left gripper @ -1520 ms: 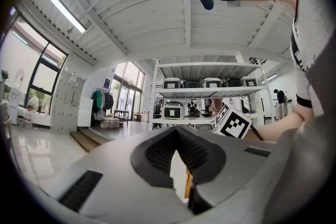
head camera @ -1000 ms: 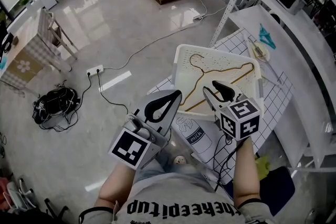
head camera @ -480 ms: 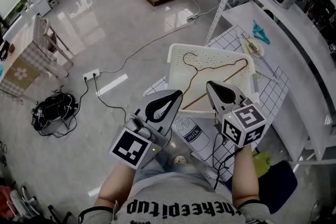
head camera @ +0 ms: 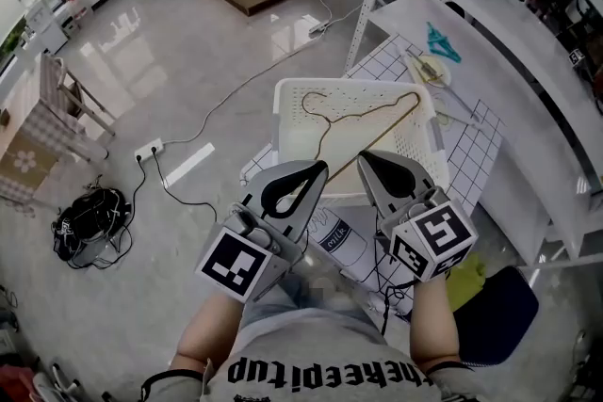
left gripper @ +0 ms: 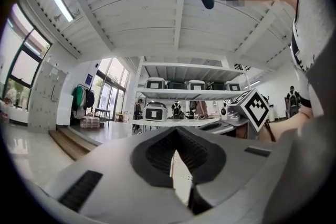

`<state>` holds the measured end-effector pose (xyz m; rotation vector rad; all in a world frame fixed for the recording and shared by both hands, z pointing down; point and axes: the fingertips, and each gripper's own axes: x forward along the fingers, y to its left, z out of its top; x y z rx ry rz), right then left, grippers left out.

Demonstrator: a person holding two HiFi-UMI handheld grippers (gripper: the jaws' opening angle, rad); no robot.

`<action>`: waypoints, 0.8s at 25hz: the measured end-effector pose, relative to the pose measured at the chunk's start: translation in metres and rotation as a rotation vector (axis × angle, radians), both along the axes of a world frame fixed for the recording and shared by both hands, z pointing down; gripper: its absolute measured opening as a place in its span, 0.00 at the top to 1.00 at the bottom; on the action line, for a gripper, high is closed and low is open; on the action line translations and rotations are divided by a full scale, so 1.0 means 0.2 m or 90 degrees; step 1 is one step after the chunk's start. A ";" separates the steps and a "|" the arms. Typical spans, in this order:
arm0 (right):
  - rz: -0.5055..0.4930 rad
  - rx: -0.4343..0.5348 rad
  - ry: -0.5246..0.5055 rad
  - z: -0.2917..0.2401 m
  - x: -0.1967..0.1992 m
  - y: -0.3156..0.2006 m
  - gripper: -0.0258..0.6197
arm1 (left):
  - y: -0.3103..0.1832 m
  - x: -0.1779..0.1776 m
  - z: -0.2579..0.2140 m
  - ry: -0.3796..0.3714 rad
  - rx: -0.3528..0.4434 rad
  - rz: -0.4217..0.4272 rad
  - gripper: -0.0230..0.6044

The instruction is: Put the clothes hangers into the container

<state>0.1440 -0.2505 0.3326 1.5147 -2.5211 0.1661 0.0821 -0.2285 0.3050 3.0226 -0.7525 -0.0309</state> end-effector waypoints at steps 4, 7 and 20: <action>0.025 0.010 -0.017 -0.05 0.05 0.05 0.95 | 0.02 0.07 -0.01 0.003 0.001 0.028 0.94; 0.044 0.019 -0.038 -0.09 0.08 0.09 0.95 | 0.03 0.12 -0.03 0.005 0.003 0.051 0.94; 0.125 0.065 -0.061 -0.23 0.23 0.29 0.95 | 0.15 0.35 -0.07 0.006 0.011 0.161 0.94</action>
